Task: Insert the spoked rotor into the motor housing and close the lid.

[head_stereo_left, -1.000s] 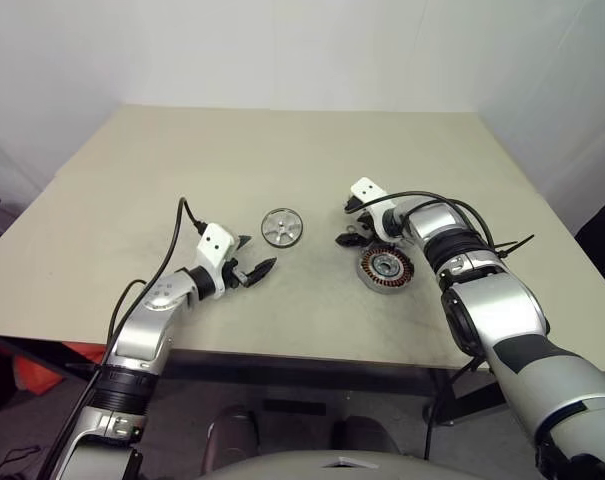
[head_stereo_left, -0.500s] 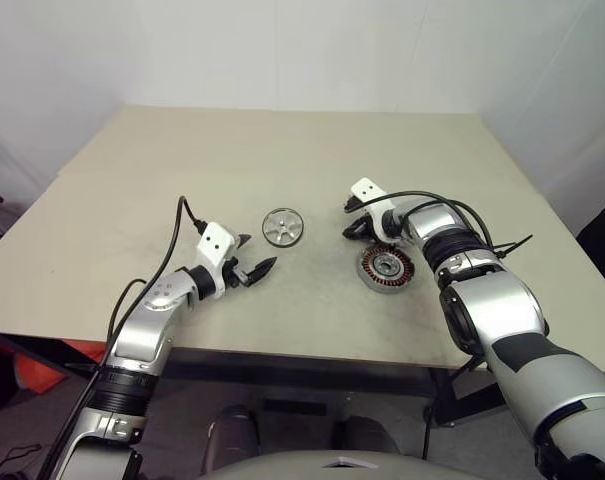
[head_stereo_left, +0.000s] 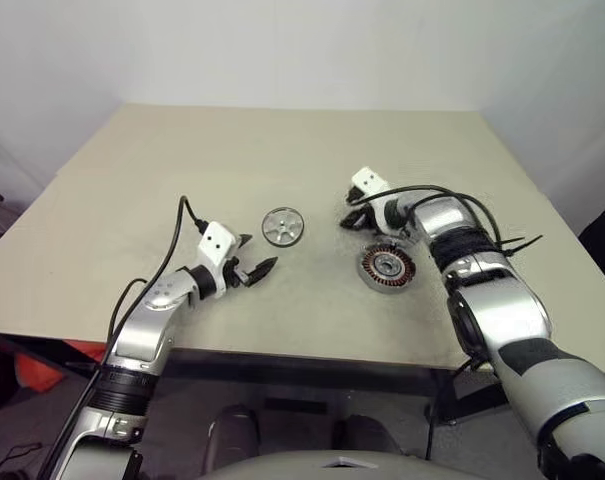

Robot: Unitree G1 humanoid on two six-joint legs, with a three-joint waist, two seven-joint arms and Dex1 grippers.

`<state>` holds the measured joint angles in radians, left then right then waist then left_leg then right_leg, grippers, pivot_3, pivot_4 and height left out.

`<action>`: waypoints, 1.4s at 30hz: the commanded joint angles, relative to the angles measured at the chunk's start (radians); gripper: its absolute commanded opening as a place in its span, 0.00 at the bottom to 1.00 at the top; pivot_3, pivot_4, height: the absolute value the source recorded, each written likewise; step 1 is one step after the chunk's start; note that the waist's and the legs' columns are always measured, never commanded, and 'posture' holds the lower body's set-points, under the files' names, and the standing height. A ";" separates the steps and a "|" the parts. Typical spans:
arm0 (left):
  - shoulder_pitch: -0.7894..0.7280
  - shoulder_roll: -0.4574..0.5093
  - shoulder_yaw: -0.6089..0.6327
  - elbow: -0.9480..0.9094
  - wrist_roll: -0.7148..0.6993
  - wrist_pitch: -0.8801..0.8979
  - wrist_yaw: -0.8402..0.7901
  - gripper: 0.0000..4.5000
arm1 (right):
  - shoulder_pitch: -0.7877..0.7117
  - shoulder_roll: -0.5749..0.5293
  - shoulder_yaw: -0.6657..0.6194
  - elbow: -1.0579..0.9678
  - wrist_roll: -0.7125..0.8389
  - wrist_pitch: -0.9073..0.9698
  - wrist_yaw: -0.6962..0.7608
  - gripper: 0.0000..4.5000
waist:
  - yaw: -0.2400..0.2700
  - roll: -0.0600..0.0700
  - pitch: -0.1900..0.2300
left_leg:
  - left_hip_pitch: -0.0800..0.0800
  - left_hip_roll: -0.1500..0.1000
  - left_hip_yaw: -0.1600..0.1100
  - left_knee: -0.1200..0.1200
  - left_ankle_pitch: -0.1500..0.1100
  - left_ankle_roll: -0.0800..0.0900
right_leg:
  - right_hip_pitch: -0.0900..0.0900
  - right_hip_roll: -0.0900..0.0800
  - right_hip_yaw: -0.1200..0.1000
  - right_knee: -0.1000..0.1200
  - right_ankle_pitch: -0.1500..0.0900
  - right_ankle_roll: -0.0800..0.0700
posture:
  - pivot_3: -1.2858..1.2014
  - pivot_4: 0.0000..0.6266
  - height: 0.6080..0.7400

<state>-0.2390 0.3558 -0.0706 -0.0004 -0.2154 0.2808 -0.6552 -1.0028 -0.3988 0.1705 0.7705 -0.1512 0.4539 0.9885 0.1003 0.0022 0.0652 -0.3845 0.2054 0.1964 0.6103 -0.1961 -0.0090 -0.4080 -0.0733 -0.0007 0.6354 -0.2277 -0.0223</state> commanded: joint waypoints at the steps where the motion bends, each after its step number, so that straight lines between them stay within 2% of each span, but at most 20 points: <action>1: -0.018 0.004 0.004 -0.016 -0.003 -0.013 -0.005 0.90 | 0.098 -0.093 0.007 -0.332 0.008 0.053 0.034 0.12 | 0.005 0.000 0.000 | 0.000 0.000 0.000 0.000 0.000 0.000 | 0.001 0.000 0.000 0.000 0.000 0.000 | 0.52 0.00 1.00; 5: -0.033 -0.019 0.006 -0.026 -0.029 0.001 -0.010 0.90 | 0.248 -0.196 0.009 -0.582 0.010 0.134 0.047 0.12 | 0.007 -0.001 0.000 | 0.001 -0.001 -0.001 0.000 0.000 -0.001 | 0.003 0.000 0.000 -0.002 -0.001 0.001 | 0.52 0.00 1.00; 10: -0.052 -0.028 0.008 -0.018 -0.033 0.001 -0.017 0.90 | 0.385 -0.274 -0.013 -0.818 0.034 0.254 0.045 0.12 | -0.004 0.000 0.000 | 0.003 -0.001 -0.001 -0.002 0.002 -0.004 | 0.003 0.000 0.002 -0.002 -0.001 0.002 | 0.52 0.00 1.00; 18: -0.055 -0.031 0.006 -0.006 -0.033 -0.004 -0.024 0.90 | 0.482 -0.309 -0.002 -0.981 0.069 0.378 -0.004 0.12 | -0.003 0.000 0.000 | 0.009 -0.001 -0.001 -0.008 0.005 -0.008 | 0.004 0.000 0.002 -0.002 -0.001 0.002 | 0.52 0.00 1.00; 27: -0.055 -0.026 0.004 0.004 -0.028 -0.007 -0.027 0.90 | 0.559 -0.333 0.016 -0.992 0.086 0.404 -0.059 0.12 | -0.004 0.000 0.000 | 0.008 -0.002 -0.001 -0.010 0.005 -0.008 | 0.006 0.000 0.002 -0.007 -0.001 0.002 | 0.52 0.00 1.00; 42: -0.058 -0.022 0.000 0.011 -0.018 -0.014 -0.027 0.90 | 0.582 -0.352 0.032 -0.996 0.134 0.416 -0.092 0.12 | -0.003 0.000 0.000 | 0.009 -0.002 -0.001 -0.012 0.005 -0.008 | 0.008 0.000 0.001 -0.010 -0.001 0.002 | 0.52 0.00 1.00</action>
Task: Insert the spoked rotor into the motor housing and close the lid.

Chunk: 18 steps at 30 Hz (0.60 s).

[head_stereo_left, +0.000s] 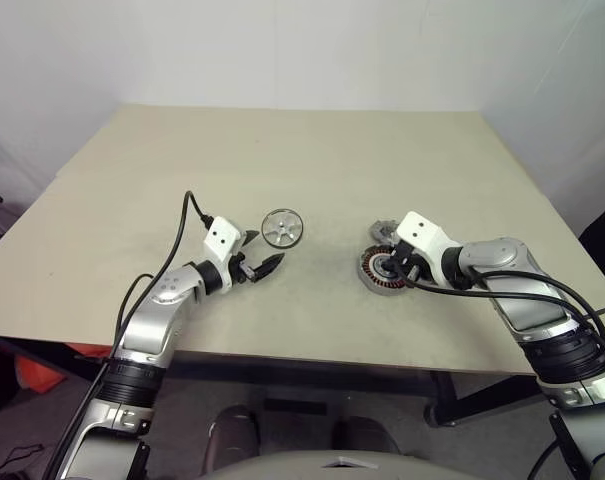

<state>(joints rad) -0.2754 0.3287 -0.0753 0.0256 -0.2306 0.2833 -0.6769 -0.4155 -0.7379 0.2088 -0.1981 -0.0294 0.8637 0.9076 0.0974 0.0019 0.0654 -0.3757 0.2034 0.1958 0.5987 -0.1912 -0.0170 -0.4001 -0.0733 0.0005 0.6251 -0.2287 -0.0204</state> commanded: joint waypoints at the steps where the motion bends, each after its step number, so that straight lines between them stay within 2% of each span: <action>1: -0.022 0.005 0.005 -0.015 -0.003 -0.017 -0.006 0.90 | -0.005 -0.013 -0.006 -0.030 0.016 0.009 -0.011 0.12 | 0.000 0.000 0.000 | 0.000 0.000 0.000 0.000 0.000 0.000 | 0.000 0.000 0.000 0.000 0.000 0.000 | 0.52 0.00 1.00; 10: -0.011 0.002 0.002 -0.025 -0.001 -0.015 -0.001 0.90 | -0.010 -0.018 -0.006 -0.055 0.042 0.034 -0.021 0.12 | 0.000 0.000 0.000 | 0.000 0.000 0.000 0.000 0.000 0.000 | 0.000 0.000 0.000 0.000 0.000 0.000 | 0.52 0.00 1.00; 18: -0.015 0.001 0.000 -0.014 0.001 -0.018 -0.003 0.90 | -0.020 -0.021 -0.003 -0.050 0.054 0.030 -0.035 0.71 | 0.000 0.000 0.000 | 0.002 0.000 0.000 0.000 0.000 0.000 | 0.002 0.000 0.000 0.000 0.000 0.000 | 0.52 0.00 1.00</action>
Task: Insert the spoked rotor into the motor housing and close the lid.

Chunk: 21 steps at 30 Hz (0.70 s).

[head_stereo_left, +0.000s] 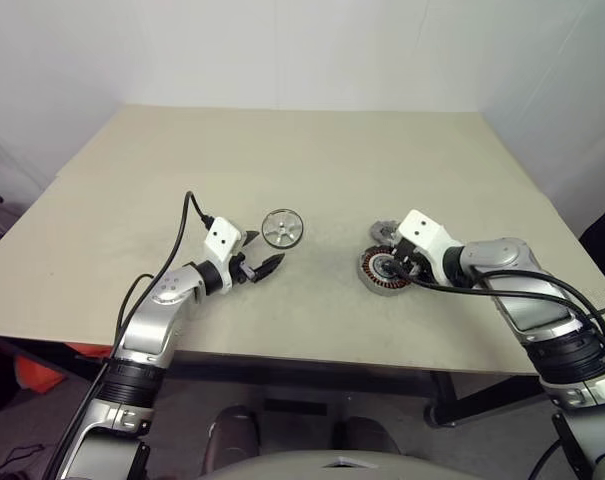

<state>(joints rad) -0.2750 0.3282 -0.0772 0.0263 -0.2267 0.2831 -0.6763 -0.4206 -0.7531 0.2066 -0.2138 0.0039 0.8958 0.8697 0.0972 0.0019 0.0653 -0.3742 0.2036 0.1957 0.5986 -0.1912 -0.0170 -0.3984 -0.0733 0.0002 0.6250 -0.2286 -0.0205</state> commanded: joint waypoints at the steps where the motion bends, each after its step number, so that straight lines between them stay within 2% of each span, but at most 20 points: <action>1: -0.016 0.001 0.003 -0.014 -0.003 -0.018 -0.004 0.90 | -0.016 -0.006 -0.001 -0.035 0.020 -0.002 0.000 0.80 | 0.000 0.000 0.000 | 0.000 0.000 0.000 0.000 0.000 0.000 | 0.000 0.000 0.000 0.000 0.000 0.000 | 0.52 0.00 1.00; 2: -0.017 0.001 0.003 -0.012 -0.002 -0.020 -0.004 0.90 | -0.019 -0.004 -0.002 -0.030 0.019 -0.005 -0.005 0.87 | 0.000 0.000 0.000 | 0.000 0.000 0.000 0.000 0.000 0.000 | 0.000 0.000 0.000 0.000 0.000 0.000 | 0.52 0.00 1.00; 8: -0.023 0.001 0.005 0.003 0.001 -0.027 -0.004 0.90 | -0.050 -0.001 -0.020 -0.022 0.032 -0.010 -0.013 0.87 | 0.000 0.000 0.000 | 0.001 0.000 0.000 0.000 0.000 0.000 | 0.001 0.000 0.000 0.000 0.000 0.000 | 0.52 0.00 1.00; 11: -0.024 0.001 0.005 0.005 0.002 -0.030 -0.004 0.90 | -0.061 -0.001 -0.026 -0.005 0.037 -0.018 -0.021 0.74 | 0.000 0.000 0.000 | 0.001 0.000 0.000 0.000 0.000 0.000 | 0.001 0.000 0.000 0.000 0.000 0.000 | 0.52 0.00 1.00; 17: -0.022 0.003 0.004 0.006 0.005 -0.034 -0.005 0.90 | -0.066 -0.013 -0.027 0.023 0.029 -0.035 -0.039 0.25 | 0.001 0.000 0.000 | 0.001 0.000 0.000 0.000 0.000 0.000 | 0.001 0.000 0.000 0.000 0.000 0.000 | 0.52 0.00 1.00; 18: -0.022 0.003 0.004 0.005 0.005 -0.034 -0.005 0.90 | -0.061 -0.020 -0.022 0.028 0.023 -0.044 -0.040 0.20 | 0.001 0.000 0.000 | 0.001 0.000 0.000 0.000 0.000 0.000 | 0.001 0.000 0.000 0.000 0.000 0.000 | 0.52 0.00 1.00; 21: -0.024 0.004 0.005 0.009 0.006 -0.036 -0.006 0.90 | -0.053 -0.028 -0.021 0.029 0.027 -0.047 -0.038 0.20 | 0.001 0.000 0.000 | 0.001 0.000 0.000 0.000 0.000 0.000 | 0.001 0.000 0.000 0.000 0.000 0.000 | 0.52 0.00 1.00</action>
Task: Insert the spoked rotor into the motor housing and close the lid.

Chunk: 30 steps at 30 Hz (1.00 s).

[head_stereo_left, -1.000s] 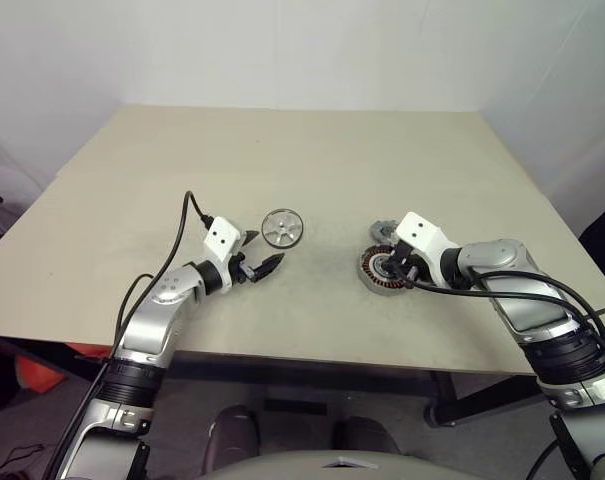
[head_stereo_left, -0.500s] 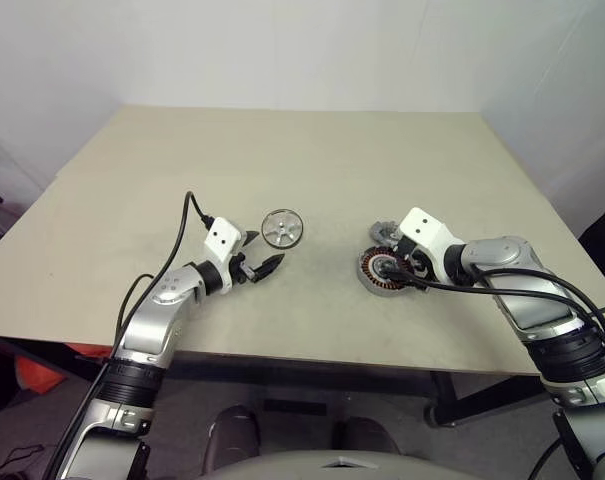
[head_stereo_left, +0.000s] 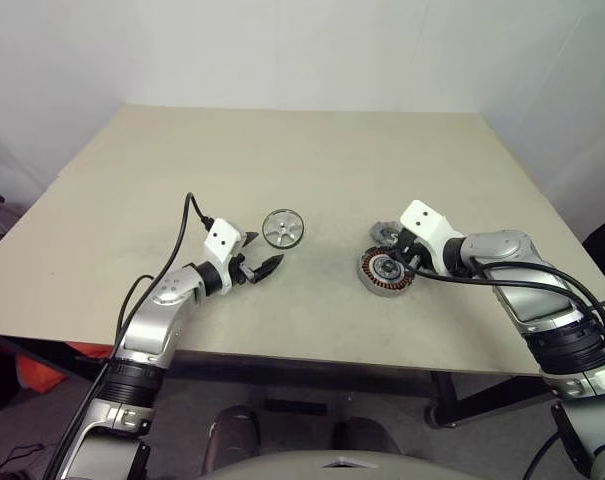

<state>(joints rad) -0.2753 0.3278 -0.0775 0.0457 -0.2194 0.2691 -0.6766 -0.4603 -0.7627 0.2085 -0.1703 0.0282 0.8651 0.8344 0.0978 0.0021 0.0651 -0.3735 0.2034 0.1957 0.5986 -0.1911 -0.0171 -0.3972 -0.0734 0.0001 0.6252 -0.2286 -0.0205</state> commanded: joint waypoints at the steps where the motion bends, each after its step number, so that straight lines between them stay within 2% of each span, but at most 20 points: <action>1: -0.024 0.004 0.005 -0.009 -0.001 -0.023 -0.006 0.90 | -0.012 -0.020 -0.025 -0.019 0.009 -0.012 0.000 0.16 | 0.000 0.000 0.000 | 0.000 0.000 0.000 0.000 0.000 0.000 | 0.000 0.000 0.000 0.000 0.000 0.000 | 0.52 0.00 1.00; 4: -0.022 0.002 0.002 -0.011 0.001 -0.023 -0.004 0.90 | -0.008 -0.026 -0.027 -0.023 0.012 -0.012 0.000 0.01 | 0.000 0.000 0.000 | 0.000 0.000 0.000 0.000 0.000 0.000 | 0.000 0.000 0.000 0.000 0.000 0.000 | 0.52 0.00 1.00; 5: -0.022 0.002 0.001 -0.012 0.002 -0.023 -0.004 0.90 | -0.006 -0.028 -0.026 -0.023 0.012 -0.013 0.000 0.01 | 0.000 0.000 0.000 | 0.000 0.000 0.000 0.000 0.000 0.000 | 0.000 0.000 0.000 0.000 0.000 0.000 | 0.52 0.00 1.00; 15: -0.017 0.003 0.002 -0.019 0.003 -0.021 -0.002 0.90 | 0.029 -0.068 -0.007 -0.043 0.005 -0.034 0.022 0.01 | 0.000 0.000 0.000 | 0.001 0.000 0.000 0.000 0.000 0.000 | 0.000 0.000 0.000 0.000 0.000 0.000 | 0.52 0.00 1.00; 25: -0.024 0.003 0.006 -0.005 0.004 -0.024 0.000 0.90 | 0.033 -0.035 0.028 -0.013 -0.003 -0.046 0.005 0.01 | 0.000 0.000 0.000 | 0.001 0.000 0.000 0.000 0.000 0.000 | 0.001 0.000 0.000 0.000 0.000 0.000 | 0.52 0.00 1.00; 30: -0.016 0.005 0.009 -0.008 0.004 -0.026 0.002 0.90 | 0.037 -0.037 0.026 -0.076 0.019 -0.017 0.022 0.01 | 0.000 0.000 0.000 | 0.002 0.000 0.000 0.000 0.000 0.000 | 0.002 0.000 0.000 0.000 0.000 0.000 | 0.52 0.00 1.00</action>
<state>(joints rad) -0.2753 0.3282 -0.0781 0.0617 -0.2146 0.2652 -0.6750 -0.4143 -0.7974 0.2422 -0.1908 0.0317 0.8407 0.8502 0.0981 0.0021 0.0651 -0.3713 0.2034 0.1956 0.5986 -0.1911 -0.0170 -0.3949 -0.0734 0.0002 0.6252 -0.2286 -0.0205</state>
